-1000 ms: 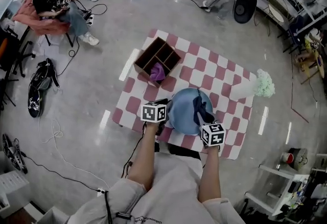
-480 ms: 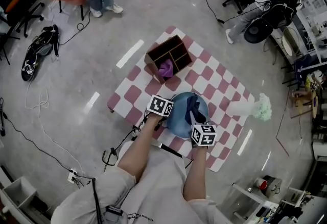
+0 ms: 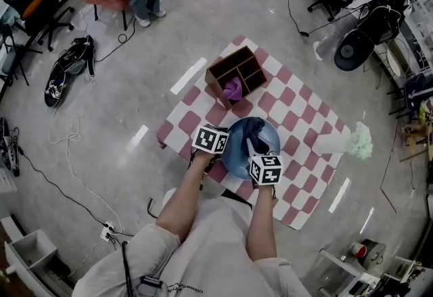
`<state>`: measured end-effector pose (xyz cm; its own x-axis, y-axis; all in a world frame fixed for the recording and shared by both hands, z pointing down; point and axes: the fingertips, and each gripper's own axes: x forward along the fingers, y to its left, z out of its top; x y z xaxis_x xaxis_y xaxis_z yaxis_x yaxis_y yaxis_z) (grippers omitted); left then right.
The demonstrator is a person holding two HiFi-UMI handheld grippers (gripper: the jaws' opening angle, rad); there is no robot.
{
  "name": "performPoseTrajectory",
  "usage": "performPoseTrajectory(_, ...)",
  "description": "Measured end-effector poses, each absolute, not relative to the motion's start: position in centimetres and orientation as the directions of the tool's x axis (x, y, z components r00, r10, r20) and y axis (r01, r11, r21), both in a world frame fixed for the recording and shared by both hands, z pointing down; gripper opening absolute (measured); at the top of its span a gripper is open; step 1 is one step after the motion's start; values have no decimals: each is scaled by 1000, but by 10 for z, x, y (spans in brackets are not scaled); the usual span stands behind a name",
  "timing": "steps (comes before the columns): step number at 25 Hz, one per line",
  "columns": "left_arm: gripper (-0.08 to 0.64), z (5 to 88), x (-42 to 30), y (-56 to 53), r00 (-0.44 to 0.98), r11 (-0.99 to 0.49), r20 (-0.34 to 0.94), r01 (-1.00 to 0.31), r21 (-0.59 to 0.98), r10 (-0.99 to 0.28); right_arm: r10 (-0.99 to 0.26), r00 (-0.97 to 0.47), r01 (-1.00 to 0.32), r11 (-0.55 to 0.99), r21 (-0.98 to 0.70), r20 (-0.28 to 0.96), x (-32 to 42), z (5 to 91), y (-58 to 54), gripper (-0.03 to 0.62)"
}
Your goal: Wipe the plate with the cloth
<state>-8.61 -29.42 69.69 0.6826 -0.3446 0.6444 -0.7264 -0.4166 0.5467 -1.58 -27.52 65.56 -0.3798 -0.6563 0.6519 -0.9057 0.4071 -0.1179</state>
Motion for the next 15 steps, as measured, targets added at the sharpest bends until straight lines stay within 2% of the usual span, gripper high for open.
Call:
performPoseTrajectory(8,32,666,-117,-295,731,-407,541,-681,609,-415,-608,-387,-799,596,76,694,-89,651,-282,78)
performPoseTrajectory(15,34,637,-110,-300,750,-483,490,-661,574,-444,-655,-335,-816,561,140,677,-88,633,-296,78)
